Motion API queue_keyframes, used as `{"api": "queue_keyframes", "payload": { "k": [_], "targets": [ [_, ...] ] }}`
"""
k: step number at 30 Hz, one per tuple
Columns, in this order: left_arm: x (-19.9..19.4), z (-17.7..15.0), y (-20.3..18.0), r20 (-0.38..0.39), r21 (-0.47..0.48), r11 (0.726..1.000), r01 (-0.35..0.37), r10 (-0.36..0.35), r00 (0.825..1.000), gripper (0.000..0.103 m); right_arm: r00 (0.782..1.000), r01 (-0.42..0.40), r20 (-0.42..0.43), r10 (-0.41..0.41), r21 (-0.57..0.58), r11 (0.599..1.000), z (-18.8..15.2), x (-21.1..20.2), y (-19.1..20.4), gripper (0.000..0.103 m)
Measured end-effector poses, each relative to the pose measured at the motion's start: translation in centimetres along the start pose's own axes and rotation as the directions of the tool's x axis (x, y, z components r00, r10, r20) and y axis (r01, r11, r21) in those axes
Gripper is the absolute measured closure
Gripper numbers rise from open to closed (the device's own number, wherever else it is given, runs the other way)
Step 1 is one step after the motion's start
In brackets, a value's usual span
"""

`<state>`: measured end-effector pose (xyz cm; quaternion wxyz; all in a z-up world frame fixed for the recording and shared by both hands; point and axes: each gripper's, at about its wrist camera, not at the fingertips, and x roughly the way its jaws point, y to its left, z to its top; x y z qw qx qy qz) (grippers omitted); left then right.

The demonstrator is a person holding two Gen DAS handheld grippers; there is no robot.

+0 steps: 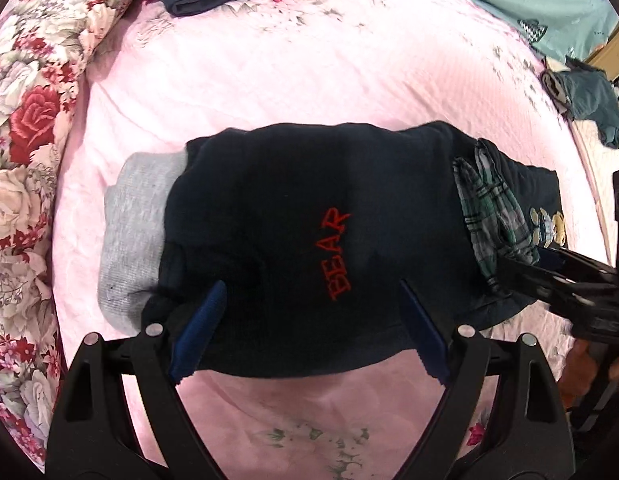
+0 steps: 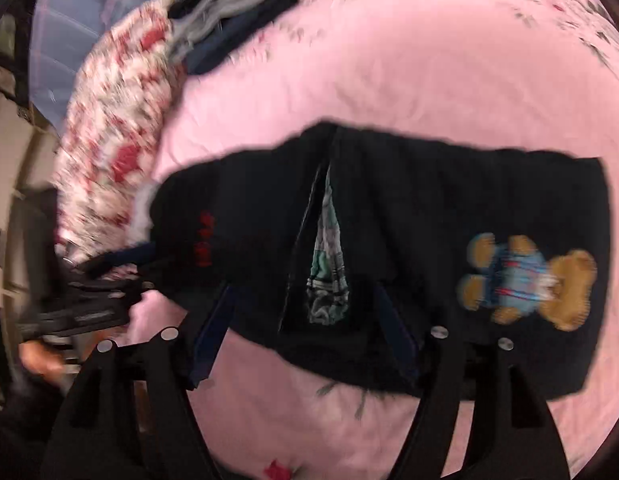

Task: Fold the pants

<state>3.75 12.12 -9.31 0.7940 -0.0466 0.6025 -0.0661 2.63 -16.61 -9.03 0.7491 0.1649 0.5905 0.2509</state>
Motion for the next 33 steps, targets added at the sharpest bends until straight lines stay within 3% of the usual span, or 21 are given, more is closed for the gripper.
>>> {"api": "queue_keyframes", "payload": {
  "k": [1,4,6,9,10,12,13,14,16,17,18,20,22,24,25,26,28,29,30,33],
  "targets": [
    [-0.2,-0.1,0.2,0.003,-0.005,1.0,0.0,0.0,1.0,0.016,0.999,-0.042,0.033,0.041,0.035,0.999,0.5,-1.7,-1.2,0.031],
    [-0.9,-0.4,0.9,0.014,-0.006,1.0,-0.007,0.007,1.0,0.016,0.995,-0.067,0.086,0.056,0.124,0.99,1.4,-3.4,-3.5,0.034],
    [-1.6,-0.6,1.4,0.022,-0.009,1.0,-0.001,0.001,1.0,0.016,0.993,-0.107,0.072,0.097,0.148,0.983,1.6,-2.8,-4.0,0.064],
    [-2.0,-0.4,1.6,0.024,-0.024,1.0,0.003,-0.003,1.0,0.016,0.992,-0.123,-0.01,0.127,0.158,0.98,1.5,0.9,-3.1,0.079],
    [-2.1,-0.2,1.5,0.024,-0.028,1.0,0.001,0.0,1.0,0.016,0.99,-0.117,-0.057,0.125,0.132,0.984,1.3,2.5,-2.2,0.079],
    [-2.4,-0.2,1.7,0.03,-0.033,0.999,-0.04,0.041,0.999,0.016,0.99,0.007,-0.141,-0.01,-0.021,1.0,0.4,5.4,0.0,0.079],
    [-2.5,-0.1,1.8,0.032,-0.033,0.998,-0.061,0.062,0.998,0.016,0.991,0.037,-0.126,-0.048,-0.082,0.996,0.4,5.4,0.9,0.079],
    [-2.6,-0.2,1.9,0.034,-0.031,0.997,-0.074,0.075,0.997,0.016,0.988,0.056,-0.136,-0.074,-0.133,0.99,0.3,5.1,1.6,0.077],
    [-2.8,-0.3,2.5,0.034,-0.043,0.996,-0.074,0.076,0.997,0.016,0.986,0.026,-0.158,-0.052,-0.162,0.986,0.7,3.7,2.3,0.071],
    [-2.9,-0.3,2.9,0.034,-0.052,0.995,-0.082,0.083,0.996,0.016,0.988,0.007,-0.151,-0.032,-0.159,0.987,1.0,2.7,2.2,0.063],
    [-2.9,-0.3,3.2,0.034,-0.058,0.995,-0.086,0.089,0.996,0.016,0.992,0.003,-0.125,-0.023,-0.152,0.988,1.3,1.6,1.8,0.045],
    [-3.0,-0.5,3.8,0.034,-0.077,0.993,-0.09,0.093,0.995,0.015,0.998,0.054,-0.018,-0.057,-0.133,0.99,2.3,-1.5,0.4,0.043],
    [-2.9,-0.8,4.5,0.027,-0.095,0.99,-0.1,0.103,0.994,0.015,0.989,0.138,0.066,-0.134,-0.058,0.989,3.3,-3.7,-2.3,0.043],
    [-2.7,-1.2,5.0,0.017,-0.114,0.988,-0.107,0.109,0.994,0.015,0.961,0.246,0.123,-0.246,0.017,0.969,3.8,-4.7,-5.2,0.051],
    [-2.5,-1.4,5.2,0.009,-0.123,0.987,-0.107,0.109,0.994,0.015,0.947,0.299,0.111,-0.302,0.045,0.953,4.0,-4.3,-7.2,0.054],
    [-2.3,-1.7,5.5,0.0,-0.133,0.985,-0.109,0.11,0.994,0.015,0.948,0.302,0.077,-0.309,0.09,0.949,3.9,-3.5,-9.0,0.063],
    [-1.9,-2.0,5.6,-0.011,-0.147,0.983,-0.109,0.108,0.994,0.015,0.962,0.246,0.075,-0.261,0.161,0.956,3.7,-3.3,-11.1,0.063],
    [-1.7,-2.1,5.7,-0.016,-0.153,0.982,-0.107,0.106,0.994,0.015,0.961,0.253,0.078,-0.267,0.152,0.956,3.6,-3.7,-10.6,0.057],
    [-1.3,-2.2,5.9,-0.026,-0.159,0.982,-0.107,0.105,0.994,0.015,0.961,0.251,0.087,-0.264,0.137,0.958,3.6,-4.1,-9.9,0.045],
    [-0.4,-2.1,6.2,-0.044,-0.172,0.98,-0.096,0.089,0.995,0.015,0.952,0.265,0.128,-0.277,0.104,0.959,2.2,-6.4,-8.7,0.041]
  ]
}}
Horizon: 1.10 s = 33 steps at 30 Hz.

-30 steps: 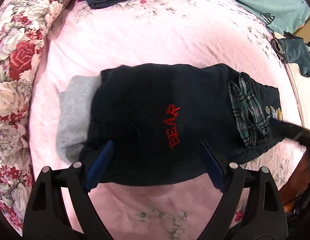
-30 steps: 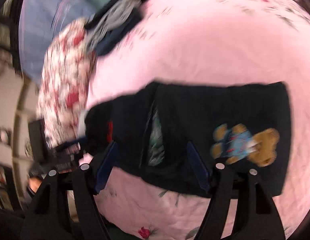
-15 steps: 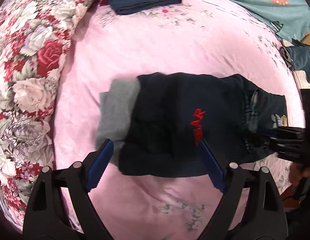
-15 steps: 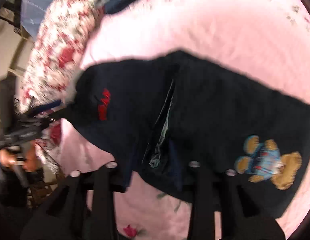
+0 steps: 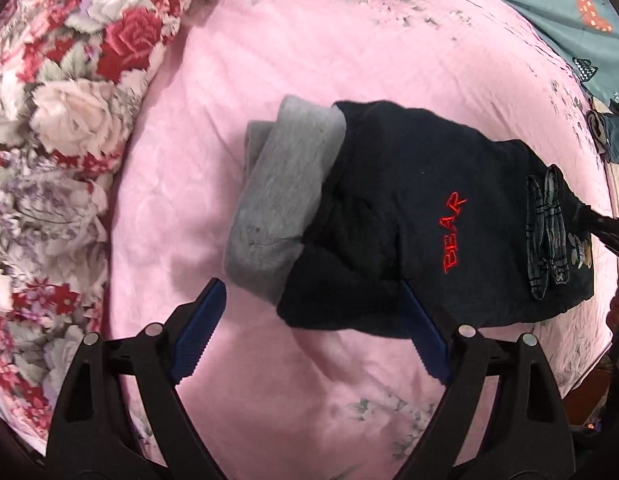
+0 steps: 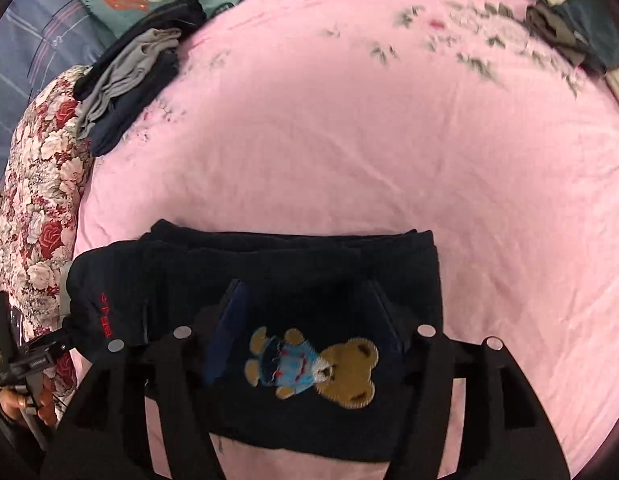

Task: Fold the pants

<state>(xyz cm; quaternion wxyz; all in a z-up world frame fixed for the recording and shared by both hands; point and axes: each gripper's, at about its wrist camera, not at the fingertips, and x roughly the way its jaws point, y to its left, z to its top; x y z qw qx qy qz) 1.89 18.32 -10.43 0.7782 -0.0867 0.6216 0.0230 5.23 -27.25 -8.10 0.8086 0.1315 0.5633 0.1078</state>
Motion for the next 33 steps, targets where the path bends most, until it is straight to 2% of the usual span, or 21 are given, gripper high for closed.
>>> {"api": "queue_keyframes", "payload": {
  "k": [4,6,8,9,10,14,18,23,24,26,28,29,31,33],
  "targets": [
    [1.8,0.5,0.2,-0.033,-0.04,0.999,0.013,-0.014,0.999,0.013,1.0,0.015,0.021,-0.016,0.045,0.999,-1.1,-2.0,-1.0,0.04],
    [2.2,0.6,0.2,-0.037,-0.072,0.996,0.044,-0.047,0.998,0.025,1.0,0.019,0.018,-0.021,0.079,0.997,-1.5,-1.8,-1.0,0.04],
    [2.7,0.8,-0.2,-0.057,-0.08,0.996,0.049,-0.054,0.997,0.051,0.998,0.045,0.027,-0.048,0.113,0.993,-2.1,-1.9,-1.8,0.04],
    [2.6,0.7,-0.5,-0.061,-0.066,0.997,0.049,-0.053,0.997,0.056,0.998,0.051,0.028,-0.055,0.124,0.991,-2.3,-1.4,-1.7,0.04],
    [2.4,0.6,-1.0,-0.056,-0.048,0.998,0.046,-0.049,0.997,0.065,0.998,0.052,0.027,-0.057,0.141,0.989,-2.7,-1.6,-2.5,0.04],
    [0.6,0.3,-2.8,-0.028,0.027,1.0,0.002,-0.001,1.0,0.078,0.998,0.055,0.008,-0.058,0.194,0.979,-3.3,-1.3,-4.4,0.04],
    [-1.6,0.6,-4.2,0.003,0.057,0.998,0.01,-0.01,1.0,0.079,1.0,0.024,0.008,-0.026,0.187,0.982,-3.9,-1.3,-4.7,0.04],
    [-2.9,1.0,-5.2,0.035,0.071,0.997,0.022,-0.025,0.999,0.079,0.991,-0.113,-0.062,0.119,0.09,0.99,-5.3,0.0,-1.6,0.04],
    [-2.7,1.0,-5.4,0.034,0.073,0.997,0.012,-0.014,0.999,0.079,0.991,-0.106,-0.069,0.111,0.066,0.992,-5.6,0.3,-1.1,0.04],
    [-2.1,1.0,-5.5,0.026,0.069,0.998,-0.002,0.0,1.0,0.079,0.994,-0.012,-0.113,0.007,-0.048,0.999,-6.3,2.0,0.4,0.04],
    [-1.5,1.2,-5.5,0.017,0.058,0.998,-0.009,0.008,1.0,0.079,0.992,0.022,-0.125,-0.031,-0.075,0.997,-5.9,1.8,1.2,0.039],
    [-1.3,1.2,-5.4,0.01,0.051,0.999,-0.011,0.011,1.0,0.079,0.992,0.013,-0.126,-0.021,-0.06,0.998,-5.5,1.5,1.4,0.039],
    [-1.4,0.7,-4.5,0.007,0.045,0.999,-0.013,0.012,1.0,0.078,0.994,-0.08,-0.084,0.077,-0.04,0.996,-4.3,0.2,2.0,0.039],
    [-1.1,0.5,-4.1,0.001,0.039,0.999,-0.013,0.013,1.0,0.075,0.995,-0.094,-0.043,0.092,-0.061,0.994,-3.4,-0.3,2.7,0.039]
  ]
}}
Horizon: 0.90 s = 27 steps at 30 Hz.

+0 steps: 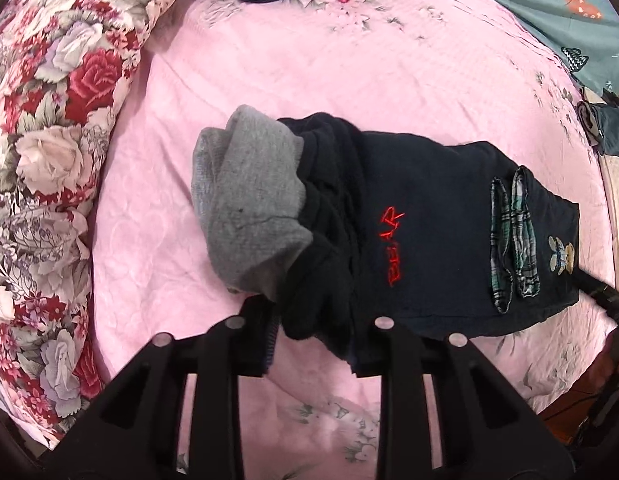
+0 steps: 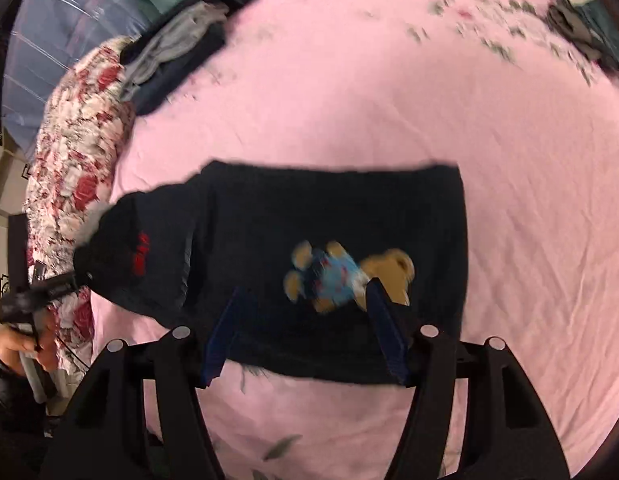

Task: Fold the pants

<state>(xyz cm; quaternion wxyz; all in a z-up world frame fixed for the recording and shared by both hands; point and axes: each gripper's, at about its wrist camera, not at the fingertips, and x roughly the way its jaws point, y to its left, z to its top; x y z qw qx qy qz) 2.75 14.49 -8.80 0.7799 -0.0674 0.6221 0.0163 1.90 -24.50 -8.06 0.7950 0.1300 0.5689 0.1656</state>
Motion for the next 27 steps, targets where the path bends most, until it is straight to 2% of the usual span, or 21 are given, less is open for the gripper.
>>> {"api": "queue_keyframes", "payload": {
  "k": [2,5,7,8,9,11,13,16,20,24,27],
  "targets": [
    [0.3,-0.2,0.4,-0.007,-0.011,1.0,-0.003,0.003,1.0,0.071,1.0,0.005,0.015,-0.005,0.007,1.0,1.2,0.5,0.3,0.039],
    [0.4,-0.5,1.0,-0.005,-0.025,1.0,0.007,-0.007,1.0,0.067,0.993,-0.118,0.014,0.118,0.079,0.99,2.5,2.0,0.2,0.041],
    [0.0,-0.7,1.3,0.004,-0.026,1.0,0.01,-0.01,1.0,0.064,0.99,-0.142,-0.002,0.142,0.09,0.986,3.2,3.1,0.9,0.053],
    [-0.4,-0.7,1.3,0.013,-0.025,1.0,0.011,-0.01,1.0,0.063,0.989,-0.148,-0.005,0.149,0.077,0.986,3.3,3.5,1.3,0.065],
    [-1.0,-0.7,1.2,0.028,-0.015,1.0,0.01,-0.01,1.0,0.062,0.988,-0.155,-0.011,0.156,0.068,0.986,3.4,3.8,2.0,0.067],
    [-2.0,-0.7,0.5,0.036,0.025,1.0,0.015,-0.016,0.999,0.062,0.987,-0.16,-0.021,0.161,0.055,0.986,3.9,4.4,3.0,0.067],
    [-3.4,-0.7,-1.2,0.07,0.104,0.994,0.034,-0.042,0.997,0.062,0.986,-0.164,-0.028,0.165,0.025,0.986,4.7,4.7,4.1,0.067],
    [-4.4,-0.7,-4.4,0.098,0.178,0.982,0.069,-0.087,0.991,0.052,0.987,-0.152,-0.056,0.151,-0.025,0.988,6.3,5.5,5.4,0.067],
    [-3.7,-0.5,-8.6,0.059,0.217,0.955,0.204,-0.221,0.973,0.053,0.981,-0.166,-0.11,0.162,-0.022,0.986,7.5,7.0,5.2,0.066],
    [-1.3,-1.0,-13.3,0.022,0.279,0.939,0.199,-0.214,0.977,0.052,0.973,-0.19,-0.131,0.189,0.002,0.982,8.2,7.4,4.5,0.066],
    [-0.2,-1.1,-15.2,-0.005,0.271,0.937,0.219,-0.226,0.974,0.053,0.97,-0.2,-0.137,0.199,0.005,0.98,8.3,7.2,4.3,0.066]
  ]
}}
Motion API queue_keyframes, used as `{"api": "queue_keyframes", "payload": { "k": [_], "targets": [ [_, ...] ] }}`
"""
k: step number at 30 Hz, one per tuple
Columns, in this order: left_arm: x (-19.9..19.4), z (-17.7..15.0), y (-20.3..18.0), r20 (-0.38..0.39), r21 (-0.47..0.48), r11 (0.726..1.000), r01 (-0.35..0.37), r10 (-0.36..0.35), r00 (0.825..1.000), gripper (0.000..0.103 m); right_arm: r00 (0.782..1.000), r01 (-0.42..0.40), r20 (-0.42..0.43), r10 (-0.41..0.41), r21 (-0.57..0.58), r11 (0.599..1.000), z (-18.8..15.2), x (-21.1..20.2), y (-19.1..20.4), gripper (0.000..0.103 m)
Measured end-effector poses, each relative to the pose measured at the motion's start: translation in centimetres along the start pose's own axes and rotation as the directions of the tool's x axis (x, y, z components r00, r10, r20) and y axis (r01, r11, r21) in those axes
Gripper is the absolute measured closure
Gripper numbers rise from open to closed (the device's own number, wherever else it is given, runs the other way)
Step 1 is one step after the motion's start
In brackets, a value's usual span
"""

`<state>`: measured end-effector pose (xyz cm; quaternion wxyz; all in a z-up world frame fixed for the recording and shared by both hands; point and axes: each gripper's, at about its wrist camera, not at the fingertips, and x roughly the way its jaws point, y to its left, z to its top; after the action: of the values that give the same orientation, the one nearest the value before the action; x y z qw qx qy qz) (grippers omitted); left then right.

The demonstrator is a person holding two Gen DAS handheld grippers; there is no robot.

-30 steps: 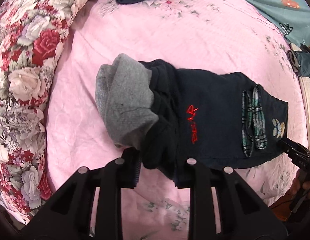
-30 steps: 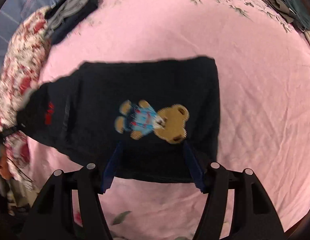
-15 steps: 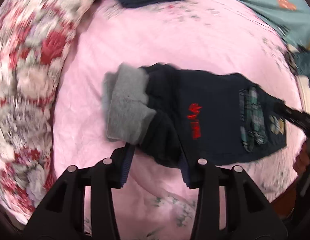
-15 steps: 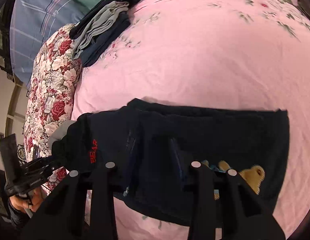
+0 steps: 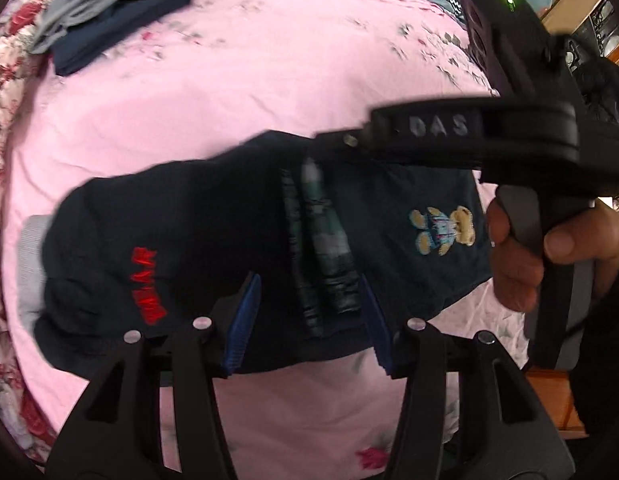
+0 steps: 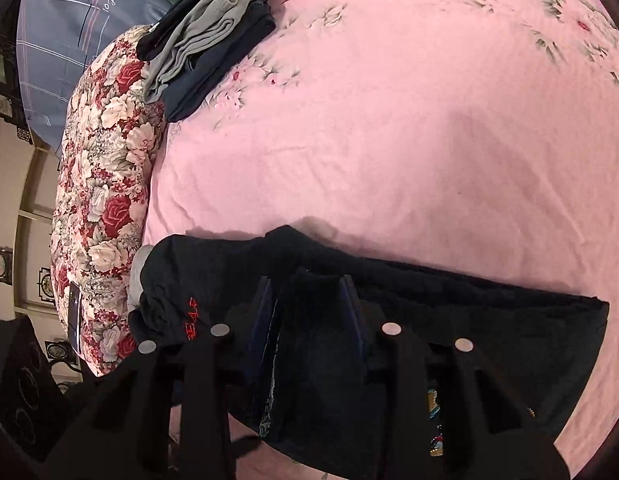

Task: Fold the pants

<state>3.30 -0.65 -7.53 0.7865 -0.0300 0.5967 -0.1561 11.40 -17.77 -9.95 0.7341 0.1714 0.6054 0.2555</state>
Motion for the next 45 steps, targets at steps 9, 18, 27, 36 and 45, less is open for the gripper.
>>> {"api": "queue_keyframes", "payload": {
  "k": [9,18,27,36,45],
  "targets": [
    [3.4,-0.5,-1.0,-0.077,-0.007,1.0,0.0,-0.001,0.997,0.056,0.998,-0.03,-0.063,0.03,-0.008,1.0,0.2,1.4,-0.4,0.067],
    [5.3,-1.8,1.3,-0.122,-0.123,0.992,0.042,-0.057,0.991,0.065,0.999,-0.006,-0.035,0.008,0.049,0.999,1.6,3.5,-2.9,0.093],
    [1.0,0.0,0.3,-0.04,-0.057,0.997,0.058,-0.06,0.997,0.053,0.99,-0.025,0.144,0.002,0.16,0.987,-1.9,-6.7,-8.7,0.085],
    [5.9,7.1,-0.3,-0.033,-0.06,0.981,-0.183,0.181,0.983,0.044,0.987,-0.029,0.162,-0.02,0.296,0.955,-3.2,-5.9,-12.9,0.103],
    [5.9,7.7,0.5,-0.054,-0.059,0.987,-0.151,0.148,0.987,0.039,0.974,0.054,0.203,-0.103,0.236,0.97,-4.4,-8.0,-11.5,0.097]
  ]
}}
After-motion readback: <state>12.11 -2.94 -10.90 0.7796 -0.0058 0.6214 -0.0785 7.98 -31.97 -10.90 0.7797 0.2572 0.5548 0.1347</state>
